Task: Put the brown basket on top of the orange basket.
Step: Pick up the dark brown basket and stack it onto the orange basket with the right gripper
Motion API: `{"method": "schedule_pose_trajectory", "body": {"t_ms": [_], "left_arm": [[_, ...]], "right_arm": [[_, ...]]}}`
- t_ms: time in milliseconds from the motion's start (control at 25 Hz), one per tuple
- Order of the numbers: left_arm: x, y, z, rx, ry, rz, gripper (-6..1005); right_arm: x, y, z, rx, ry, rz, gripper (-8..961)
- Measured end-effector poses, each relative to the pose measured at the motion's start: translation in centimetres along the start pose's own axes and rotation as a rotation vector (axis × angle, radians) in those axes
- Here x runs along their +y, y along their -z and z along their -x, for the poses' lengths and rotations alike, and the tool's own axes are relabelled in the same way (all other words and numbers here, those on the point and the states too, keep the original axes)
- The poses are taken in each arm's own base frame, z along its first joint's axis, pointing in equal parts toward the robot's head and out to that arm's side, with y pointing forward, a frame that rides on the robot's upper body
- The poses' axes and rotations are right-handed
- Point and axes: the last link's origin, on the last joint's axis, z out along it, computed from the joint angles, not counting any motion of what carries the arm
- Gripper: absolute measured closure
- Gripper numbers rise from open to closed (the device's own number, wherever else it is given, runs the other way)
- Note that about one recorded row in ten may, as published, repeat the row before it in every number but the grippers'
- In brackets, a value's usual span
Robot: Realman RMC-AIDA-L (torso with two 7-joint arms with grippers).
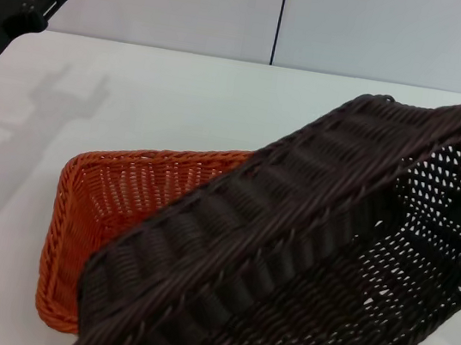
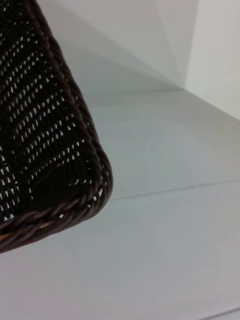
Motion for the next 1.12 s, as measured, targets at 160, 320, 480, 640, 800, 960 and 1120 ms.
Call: {"method": "schedule_pose_trajectory", "body": {"t_ms": [160, 320, 480, 640, 800, 960, 1120], "left_arm": [[0.1, 0.0, 0.0, -0.001, -0.001, 0.003, 287], [0.4, -0.3, 0.1, -0.008, -0.009, 0.018, 287], [0.8, -0.3, 0.3, -0.017, -0.015, 0.035, 287], [1.0, -0.4, 0.3, -0.023, -0.020, 0.047, 287], [1.3, -0.5, 0.4, -0.029, -0.031, 0.061, 287], [1.5, -0.5, 0.5, -0.031, -0.054, 0.071, 287], [1.6, -0.6, 0.6, -0.036, -0.059, 0.079, 287]], "right_arm": [[1.2, -0.7, -1.6, -0.036, -0.014, -0.036, 806], [2.2, -0.9, -2.4, -0.078, -0.020, -0.071, 805], [3.8, -1.2, -3.3, -0.149, 0.021, -0.154, 805], [4.7, -1.5, -3.7, -0.176, 0.022, -0.180, 805], [6.0, -2.1, -4.1, -0.210, 0.035, -0.222, 805], [6.8, -2.5, -4.5, -0.224, 0.006, -0.246, 805], [7.2, -2.7, -4.7, -0.243, -0.032, -0.295, 805]]}}
